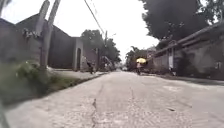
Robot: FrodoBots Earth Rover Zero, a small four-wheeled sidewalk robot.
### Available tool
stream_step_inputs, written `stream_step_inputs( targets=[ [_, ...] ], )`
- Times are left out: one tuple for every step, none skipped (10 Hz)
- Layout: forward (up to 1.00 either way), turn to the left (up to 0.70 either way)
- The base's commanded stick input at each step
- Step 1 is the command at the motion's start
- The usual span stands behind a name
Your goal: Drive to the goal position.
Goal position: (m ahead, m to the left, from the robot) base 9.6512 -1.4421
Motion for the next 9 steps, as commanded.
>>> stream_step_inputs(
  targets=[
    [1.0,-0.02],
    [1.0,-0.09],
    [1.0,-0.15],
    [1.0,-0.21],
    [1.0,-0.27],
    [1.0,-0.15],
    [1.0,-0.08],
    [1.0,-0.26],
    [1.0,-0.23]
  ],
)
